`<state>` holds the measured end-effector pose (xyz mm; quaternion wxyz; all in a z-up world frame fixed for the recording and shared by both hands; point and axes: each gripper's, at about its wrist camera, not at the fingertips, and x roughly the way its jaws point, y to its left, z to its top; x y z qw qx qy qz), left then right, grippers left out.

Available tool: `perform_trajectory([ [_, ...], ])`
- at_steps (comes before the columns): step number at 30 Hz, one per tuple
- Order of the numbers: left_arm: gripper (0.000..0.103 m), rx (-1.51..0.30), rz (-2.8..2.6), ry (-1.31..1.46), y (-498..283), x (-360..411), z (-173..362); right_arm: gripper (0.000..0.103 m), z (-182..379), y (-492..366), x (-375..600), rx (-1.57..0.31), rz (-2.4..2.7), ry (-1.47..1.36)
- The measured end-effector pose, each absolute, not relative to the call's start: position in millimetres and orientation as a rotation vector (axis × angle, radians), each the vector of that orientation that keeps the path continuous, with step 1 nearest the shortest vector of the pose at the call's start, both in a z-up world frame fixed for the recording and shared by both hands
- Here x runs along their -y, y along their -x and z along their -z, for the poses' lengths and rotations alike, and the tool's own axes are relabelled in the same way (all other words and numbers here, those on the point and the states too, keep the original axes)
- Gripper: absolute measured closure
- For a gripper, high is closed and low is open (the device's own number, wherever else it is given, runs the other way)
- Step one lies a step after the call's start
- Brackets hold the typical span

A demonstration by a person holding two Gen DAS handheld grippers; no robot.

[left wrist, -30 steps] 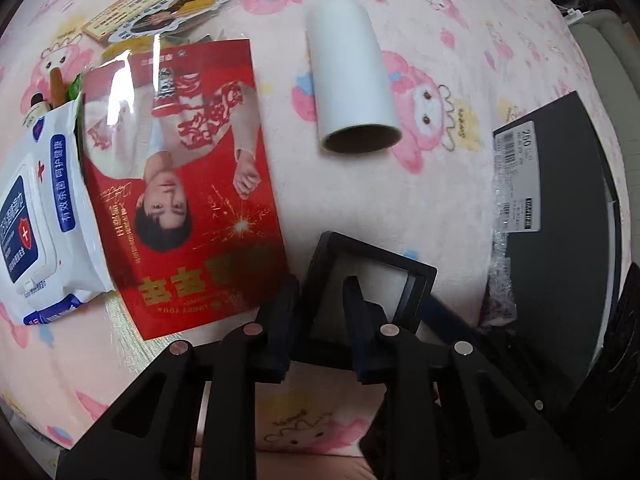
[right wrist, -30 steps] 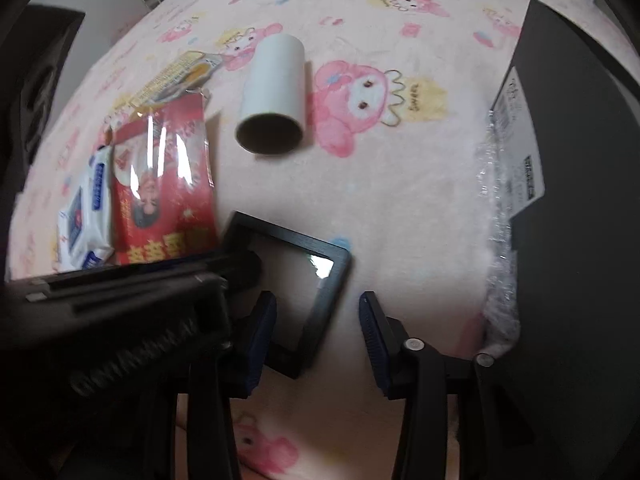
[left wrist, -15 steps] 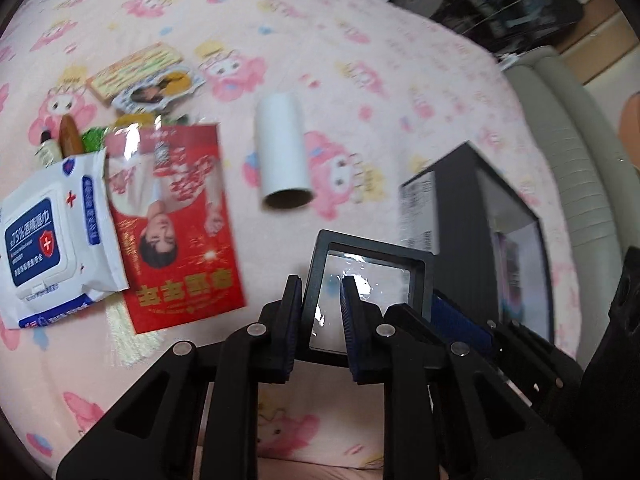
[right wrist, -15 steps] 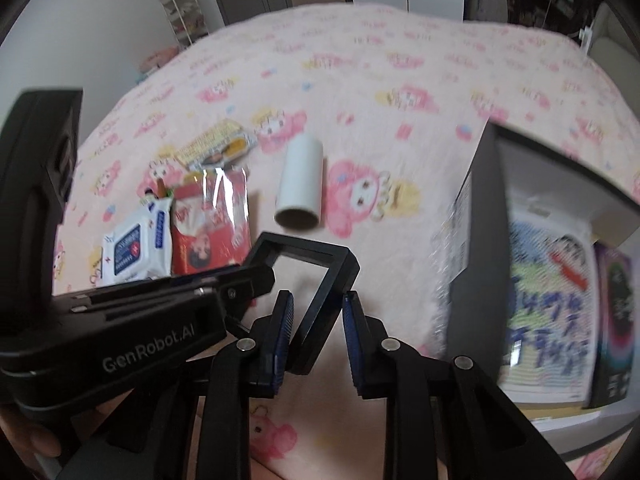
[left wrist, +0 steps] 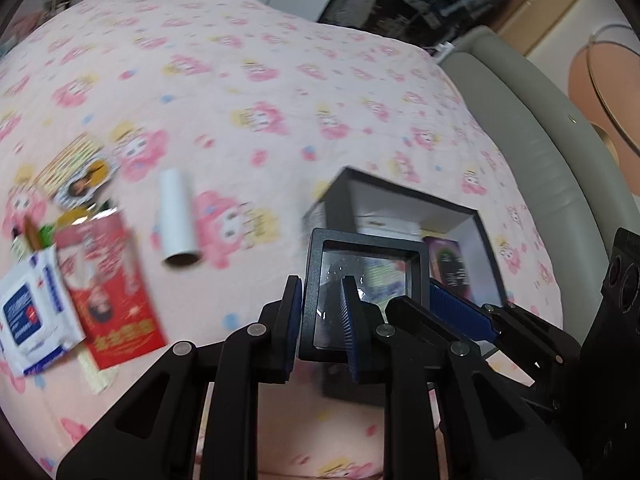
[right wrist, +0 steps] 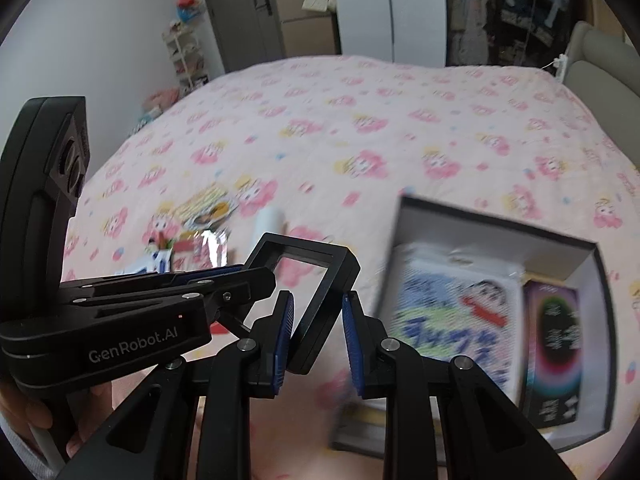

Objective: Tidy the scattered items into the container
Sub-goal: 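Carry the black frame with the right gripper and lower it into the box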

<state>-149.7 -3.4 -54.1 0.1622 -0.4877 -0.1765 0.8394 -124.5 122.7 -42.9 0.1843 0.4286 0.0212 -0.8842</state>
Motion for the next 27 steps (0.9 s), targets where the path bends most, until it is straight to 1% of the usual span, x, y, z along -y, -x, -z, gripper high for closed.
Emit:
perform_trajectory([
  [7, 0.084, 0.473, -2.289, 1.42, 182, -61, 57, 0.082, 33, 142, -191, 0.023, 2.558, -1.206],
  [13, 0.084, 0.437, -2.222, 1.525, 204, -105, 82, 0.083, 56, 166, -241, 0.105, 2.558, -1.286],
  [15, 0.084, 0.394, -2.229, 1.58, 211, -116, 92, 0.085, 69, 178, -252, 0.124, 2.537, -1.333],
  [17, 0.085, 0.337, -2.237, 1.646, 216, -126, 102, 0.086, 83, 188, -260, 0.182, 2.499, -1.384],
  [18, 0.085, 0.312, -2.243, 1.671, 217, -129, 106, 0.086, 92, 192, -264, 0.221, 2.476, -1.414],
  [20, 0.09, 0.253, -2.258, 1.712, 218, -135, 115, 0.087, 101, 195, -267, 0.239, 2.459, -1.442],
  [22, 0.092, 0.201, -2.275, 1.742, 218, -140, 123, 0.087, 109, 198, -269, 0.255, 2.442, -1.468],
  [27, 0.092, 0.145, -2.309, 1.759, 212, -147, 129, 0.087, 131, 204, -275, 0.294, 2.398, -1.534],
])
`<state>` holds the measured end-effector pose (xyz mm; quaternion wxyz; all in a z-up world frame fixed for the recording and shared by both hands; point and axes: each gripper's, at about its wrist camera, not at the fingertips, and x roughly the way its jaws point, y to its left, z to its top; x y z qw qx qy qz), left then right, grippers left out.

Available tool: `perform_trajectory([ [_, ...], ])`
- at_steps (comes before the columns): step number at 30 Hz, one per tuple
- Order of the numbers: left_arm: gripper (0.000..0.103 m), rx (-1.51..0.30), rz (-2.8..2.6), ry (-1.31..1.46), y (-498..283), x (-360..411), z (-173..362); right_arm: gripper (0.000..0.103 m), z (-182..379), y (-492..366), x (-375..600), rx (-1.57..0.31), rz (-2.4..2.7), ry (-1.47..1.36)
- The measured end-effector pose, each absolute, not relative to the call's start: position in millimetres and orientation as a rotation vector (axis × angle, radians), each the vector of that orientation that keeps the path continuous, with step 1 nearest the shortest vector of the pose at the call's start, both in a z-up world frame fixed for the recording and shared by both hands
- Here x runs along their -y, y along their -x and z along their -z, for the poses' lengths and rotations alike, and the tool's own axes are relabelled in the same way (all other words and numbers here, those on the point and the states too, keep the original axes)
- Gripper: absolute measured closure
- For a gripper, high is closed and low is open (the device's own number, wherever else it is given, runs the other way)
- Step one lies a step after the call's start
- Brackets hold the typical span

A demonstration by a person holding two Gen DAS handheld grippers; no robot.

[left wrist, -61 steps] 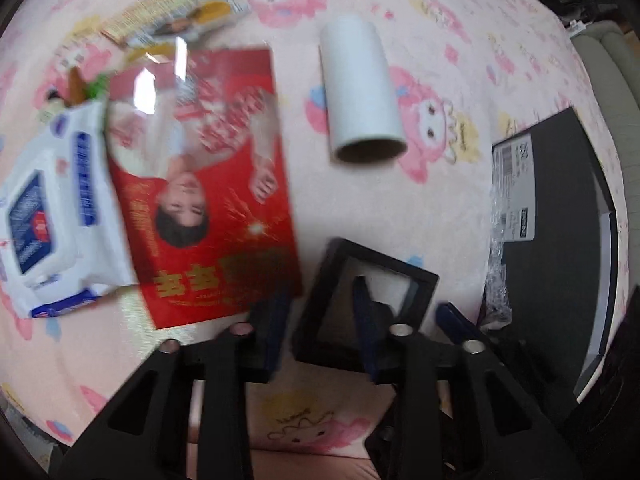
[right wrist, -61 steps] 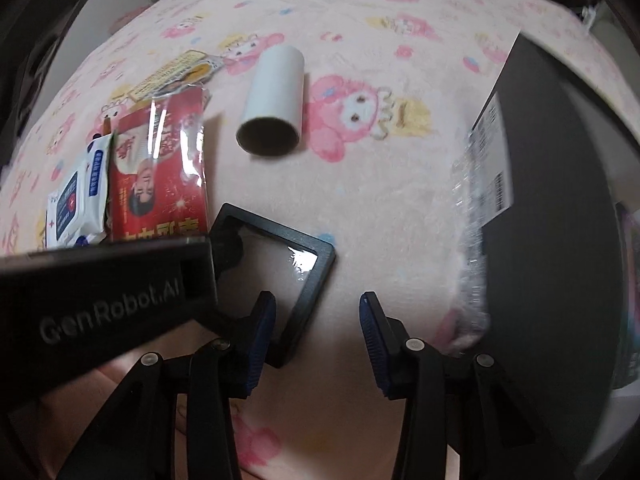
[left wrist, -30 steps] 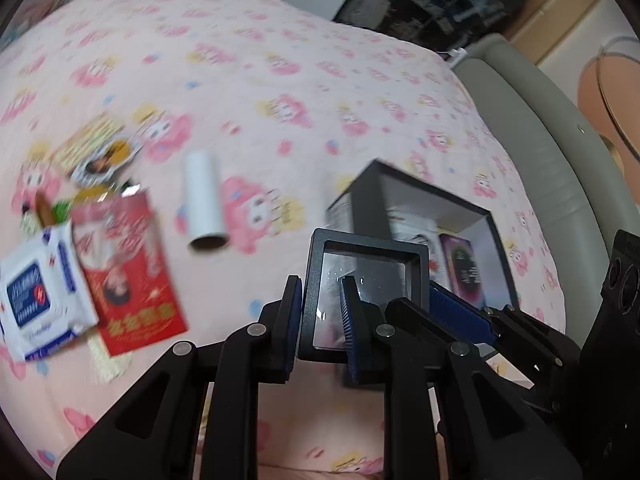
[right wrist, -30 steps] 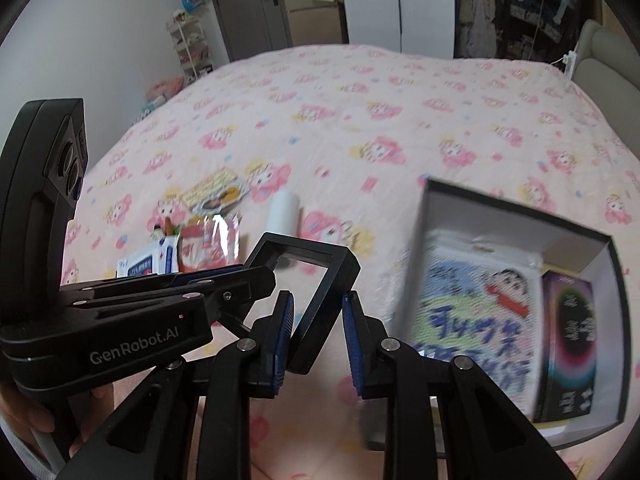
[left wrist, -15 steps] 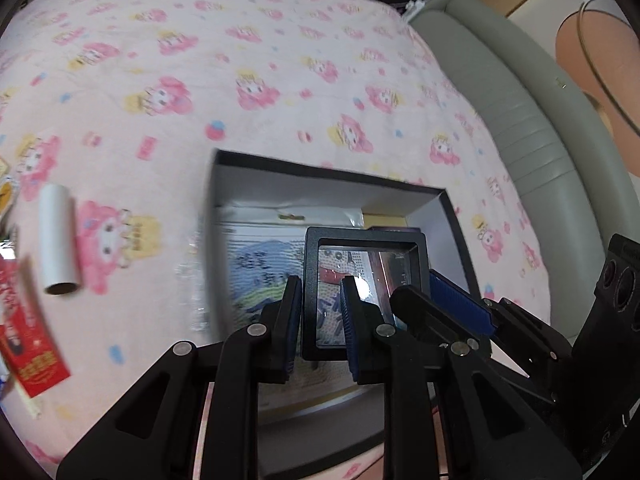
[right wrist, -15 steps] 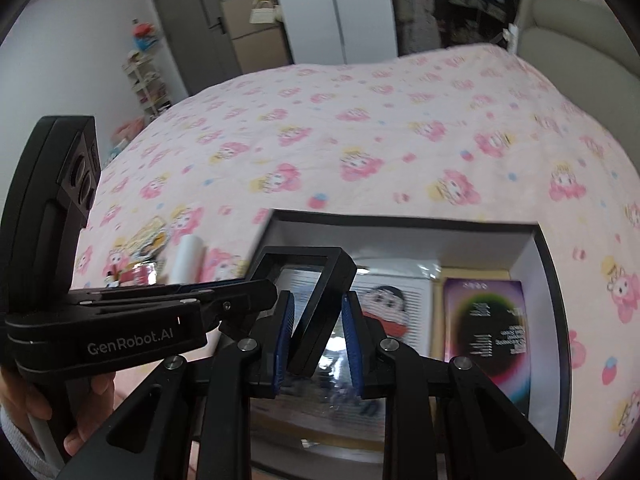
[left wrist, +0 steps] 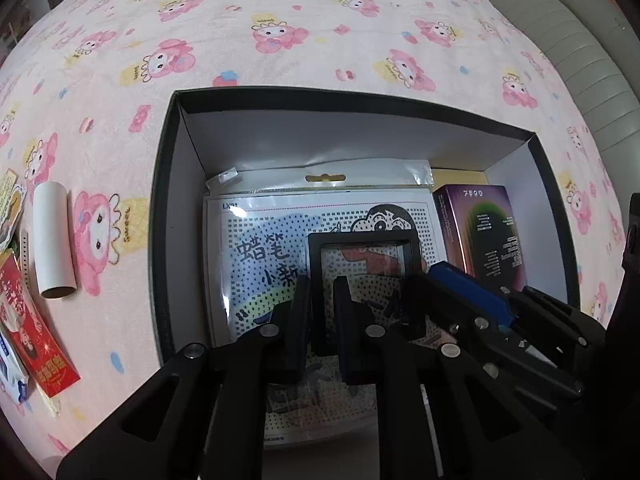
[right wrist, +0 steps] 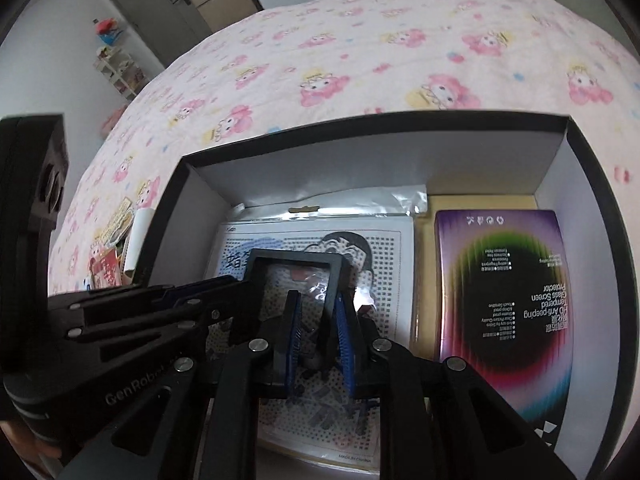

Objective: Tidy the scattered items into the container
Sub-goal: 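Carry the black frame with the right gripper and lower it into the box, then lower the black frame onto the bead-art kit and open the right gripper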

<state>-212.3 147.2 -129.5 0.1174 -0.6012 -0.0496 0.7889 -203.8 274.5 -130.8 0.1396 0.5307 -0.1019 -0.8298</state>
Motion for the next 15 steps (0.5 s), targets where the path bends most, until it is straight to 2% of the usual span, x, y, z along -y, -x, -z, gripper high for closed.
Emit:
perform_trajectory([
  [15, 0.089, 0.045, -2.268, 1.814, 185, -160, 137, 0.086, 132, 216, -290, 0.182, 2.443, -1.71],
])
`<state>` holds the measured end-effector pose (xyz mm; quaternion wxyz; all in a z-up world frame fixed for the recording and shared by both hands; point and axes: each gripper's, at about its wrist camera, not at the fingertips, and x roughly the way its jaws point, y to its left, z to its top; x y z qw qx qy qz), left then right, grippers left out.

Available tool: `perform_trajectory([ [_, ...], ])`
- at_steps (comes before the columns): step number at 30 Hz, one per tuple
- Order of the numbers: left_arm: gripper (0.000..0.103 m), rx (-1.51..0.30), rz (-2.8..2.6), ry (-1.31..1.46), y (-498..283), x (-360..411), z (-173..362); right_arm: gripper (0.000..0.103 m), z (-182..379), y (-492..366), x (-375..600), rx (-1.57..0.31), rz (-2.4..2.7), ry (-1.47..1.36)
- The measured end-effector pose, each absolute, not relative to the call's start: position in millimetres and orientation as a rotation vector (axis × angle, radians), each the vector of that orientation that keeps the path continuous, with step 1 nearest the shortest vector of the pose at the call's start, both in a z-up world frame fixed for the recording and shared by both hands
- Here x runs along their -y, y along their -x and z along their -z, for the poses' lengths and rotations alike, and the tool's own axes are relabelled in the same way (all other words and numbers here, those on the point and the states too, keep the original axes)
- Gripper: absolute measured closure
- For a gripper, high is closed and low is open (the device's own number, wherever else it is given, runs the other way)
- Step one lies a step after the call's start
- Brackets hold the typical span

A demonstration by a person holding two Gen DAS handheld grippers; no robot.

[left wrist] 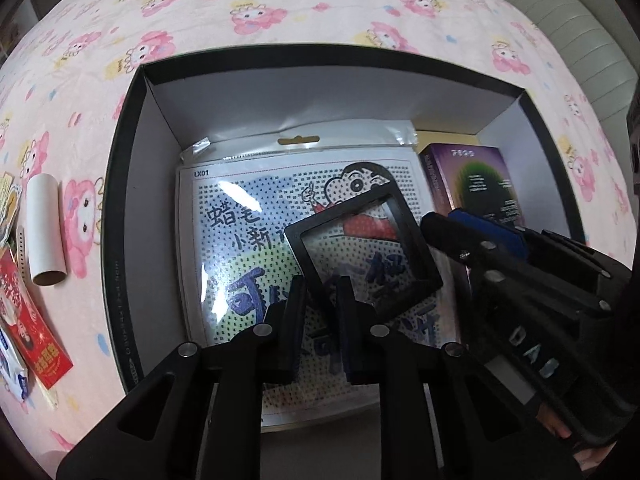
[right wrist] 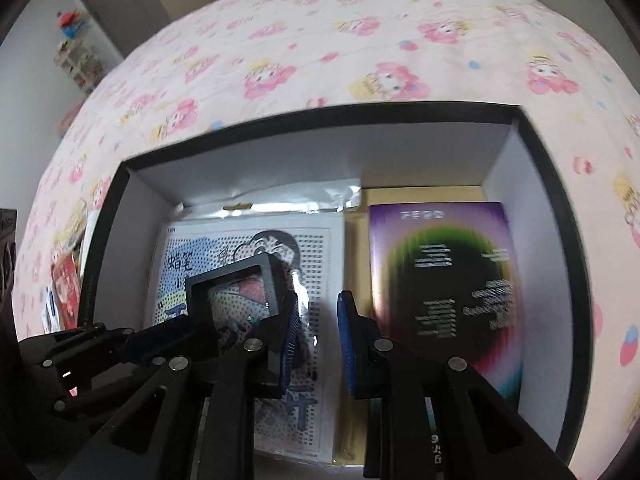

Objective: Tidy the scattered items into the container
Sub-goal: 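Lower the black frame onto the bead-art kit and open the right gripper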

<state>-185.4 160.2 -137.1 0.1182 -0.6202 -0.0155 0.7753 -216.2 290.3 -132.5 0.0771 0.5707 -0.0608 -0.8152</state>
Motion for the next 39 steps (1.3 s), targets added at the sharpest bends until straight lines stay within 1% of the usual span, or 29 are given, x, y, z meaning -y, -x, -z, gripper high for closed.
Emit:
perform_trajectory([
  [2, 0.089, 0.042, -2.286, 1.82, 186, -158, 138, 0.085, 138, 221, -284, 0.123, 2.426, -1.743],
  [9, 0.089, 0.067, -2.351, 1.817, 190, -142, 135, 0.085, 145, 234, -277, 0.141, 2.377, -1.741],
  [12, 0.089, 0.048, -2.363, 1.801, 189, -142, 134, 0.085, 145, 237, -281, 0.172, 2.382, -1.718],
  [16, 0.089, 0.088, -2.347, 1.792, 181, -136, 127, 0.085, 140, 233, -296, 0.271, 2.379, -1.681],
  [19, 0.089, 0.096, -2.324, 1.79, 174, -131, 123, 0.085, 133, 222, -309, 0.284, 2.431, -1.668],
  [24, 0.089, 0.057, -2.307, 1.818, 174, -135, 125, 0.085, 137, 219, -314, 0.321, 2.383, -1.704],
  [29, 0.089, 0.003, -2.368, 1.84, 182, -132, 124, 0.085, 141, 223, -294, 0.241, 2.325, -1.722],
  [35, 0.09, -0.072, -2.469, 1.828, 204, -134, 121, 0.084, 143, 231, -292, 0.299, 2.312, -1.697],
  [39, 0.09, -0.04, -2.476, 1.792, 210, -139, 115, 0.084, 144, 237, -291, 0.339, 2.303, -1.68],
])
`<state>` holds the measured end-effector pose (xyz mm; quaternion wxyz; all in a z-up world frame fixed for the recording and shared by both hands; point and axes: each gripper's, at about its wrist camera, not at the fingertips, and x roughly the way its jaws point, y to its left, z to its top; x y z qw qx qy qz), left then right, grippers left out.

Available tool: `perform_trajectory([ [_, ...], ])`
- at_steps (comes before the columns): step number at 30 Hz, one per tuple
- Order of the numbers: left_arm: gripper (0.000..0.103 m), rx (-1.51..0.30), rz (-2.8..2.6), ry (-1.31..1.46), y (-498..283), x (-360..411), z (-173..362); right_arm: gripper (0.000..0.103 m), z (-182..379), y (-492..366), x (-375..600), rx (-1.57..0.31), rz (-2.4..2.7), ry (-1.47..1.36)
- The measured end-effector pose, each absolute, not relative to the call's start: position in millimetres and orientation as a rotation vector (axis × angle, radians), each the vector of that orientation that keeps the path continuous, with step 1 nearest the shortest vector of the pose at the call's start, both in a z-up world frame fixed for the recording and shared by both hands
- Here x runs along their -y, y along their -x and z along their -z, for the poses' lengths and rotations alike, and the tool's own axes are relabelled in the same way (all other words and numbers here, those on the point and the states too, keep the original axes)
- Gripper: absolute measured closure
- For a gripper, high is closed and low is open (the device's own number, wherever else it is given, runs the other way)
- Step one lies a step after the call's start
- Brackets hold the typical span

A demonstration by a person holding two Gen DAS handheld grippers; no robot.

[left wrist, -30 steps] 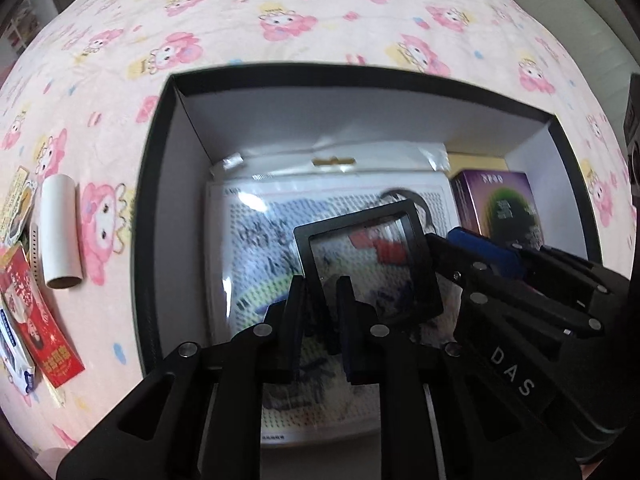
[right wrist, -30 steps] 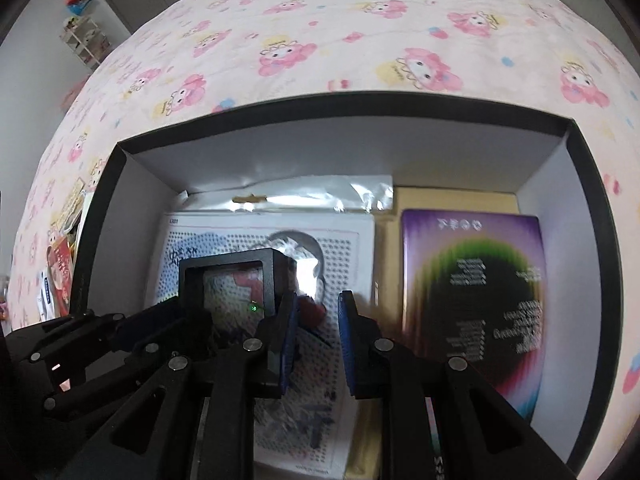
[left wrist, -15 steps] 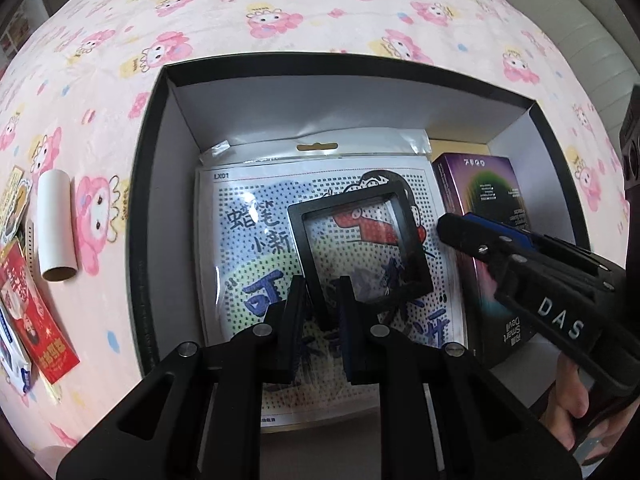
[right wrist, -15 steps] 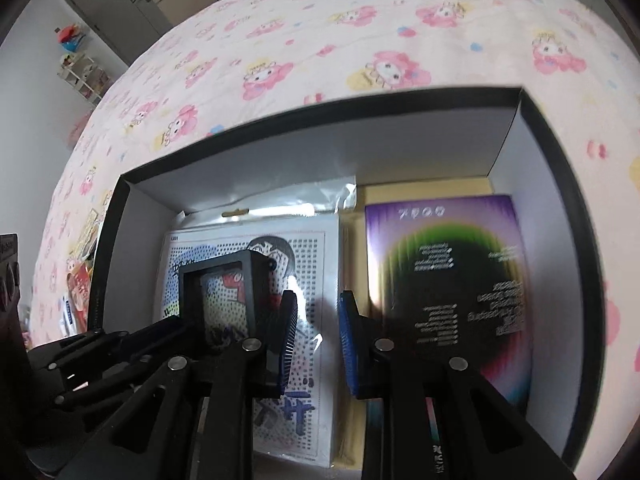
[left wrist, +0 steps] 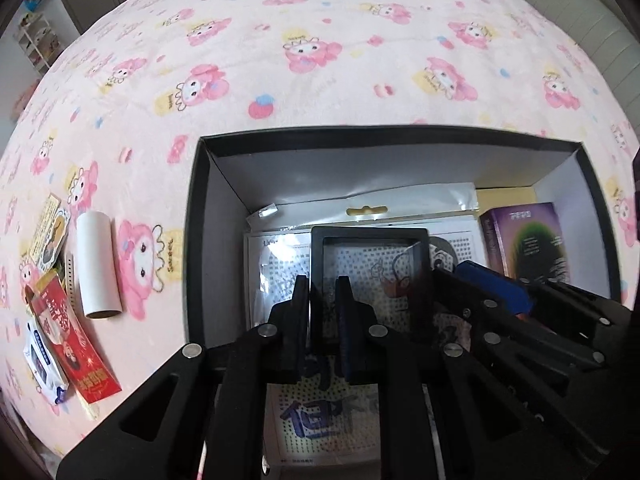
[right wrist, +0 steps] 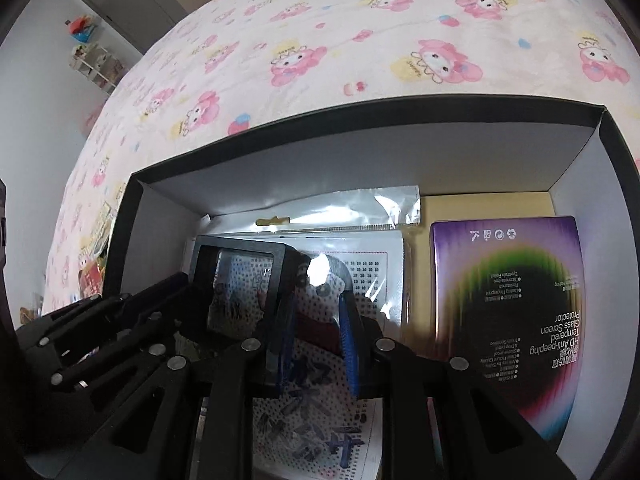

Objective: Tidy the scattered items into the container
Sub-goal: 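Lower the black frame onto the bead-art kit and open the right gripper, then move the right gripper out of the box toward the white paper tube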

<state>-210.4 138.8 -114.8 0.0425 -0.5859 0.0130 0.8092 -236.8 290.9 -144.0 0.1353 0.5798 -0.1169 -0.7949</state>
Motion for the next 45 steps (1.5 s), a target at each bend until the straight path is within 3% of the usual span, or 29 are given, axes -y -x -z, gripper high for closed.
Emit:
perform_trajectory([
  [11, 0.089, 0.02, -2.51, 1.689, 208, -144, 102, 0.083, 146, 243, -281, 0.324, 2.319, -1.705],
  [15, 0.095, 0.048, -2.502, 1.699, 204, -141, 102, 0.083, 151, 248, -266, 0.336, 2.256, -1.664],
  [27, 0.095, 0.024, -2.354, 1.825, 208, -159, 139, 0.082, 135, 222, -293, 0.382, 2.344, -1.634],
  [33, 0.092, 0.069, -2.354, 1.781, 220, -158, 136, 0.082, 136, 218, -288, 0.325, 2.365, -1.632],
  [45, 0.088, 0.109, -2.411, 1.559, 161, -141, 94, 0.082, 94, 170, -261, 0.088, 2.581, -1.436],
])
